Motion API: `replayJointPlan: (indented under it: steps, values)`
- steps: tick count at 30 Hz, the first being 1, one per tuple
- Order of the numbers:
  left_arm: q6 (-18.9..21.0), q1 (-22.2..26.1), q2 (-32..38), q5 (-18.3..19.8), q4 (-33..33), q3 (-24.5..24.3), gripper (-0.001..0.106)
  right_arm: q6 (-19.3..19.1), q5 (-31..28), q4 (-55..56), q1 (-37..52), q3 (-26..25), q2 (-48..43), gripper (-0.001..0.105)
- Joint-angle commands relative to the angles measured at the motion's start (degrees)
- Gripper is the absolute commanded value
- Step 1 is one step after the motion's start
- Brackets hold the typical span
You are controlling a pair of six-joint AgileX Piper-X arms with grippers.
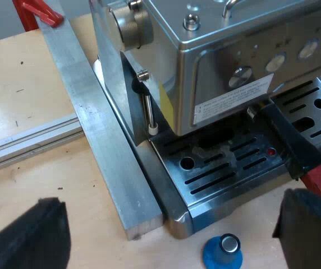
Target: Put the handle in the coffee machine
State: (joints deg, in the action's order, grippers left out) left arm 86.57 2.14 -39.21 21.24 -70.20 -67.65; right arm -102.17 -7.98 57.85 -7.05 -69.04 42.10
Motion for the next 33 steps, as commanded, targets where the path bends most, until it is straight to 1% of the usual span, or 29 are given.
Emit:
replayJointPlan:
  steps: [1, 6, 8, 9, 11, 12, 17, 26, 33]
  values:
    - [0.8, 0.1, 2.4, 0.4, -0.2, 1.1, 0.077, -1.2, 0.7, 0.6, 1.3, 1.2, -2.1, 0.061]
    - [0.6, 0.1, 7.6, 0.4, -0.2, 4.9, 0.077, -0.9, 1.1, 0.1, 1.7, 6.4, -7.1, 0.061]
    - [0.6, 0.1, 10.9, 0.4, -0.1, 7.0, 0.077, -0.9, 1.0, -1.1, 1.7, 9.3, -10.3, 0.061]
    - [0.6, 0.1, 11.7, 0.4, 0.0, 7.5, 0.077, -0.9, 1.0, -1.4, 1.7, 9.7, -10.9, 0.061]
    - [0.6, 0.1, 14.8, 0.4, 0.0, 9.5, 0.077, -0.9, 1.0, -2.5, 1.7, 12.5, -14.9, 0.061]
    - [0.6, 0.1, 15.6, 0.4, 0.0, 9.9, 0.077, -0.9, 1.0, -2.8, 1.7, 13.2, -15.9, 0.061]
    - [0.6, 0.1, 22.2, 0.4, 0.2, 15.1, 0.077, -0.9, 1.0, -3.7, 1.7, 18.2, -25.1, 0.061]
    - [0.6, 0.1, 30.3, 0.4, 0.2, 20.9, 0.077, -0.9, 0.1, -3.7, 1.7, 23.1, -38.5, 0.061]
    - [0.6, 0.1, 35.8, 0.4, 0.2, 25.4, 0.077, -0.9, 0.1, -2.9, 1.7, 24.1, -45.4, 0.061]
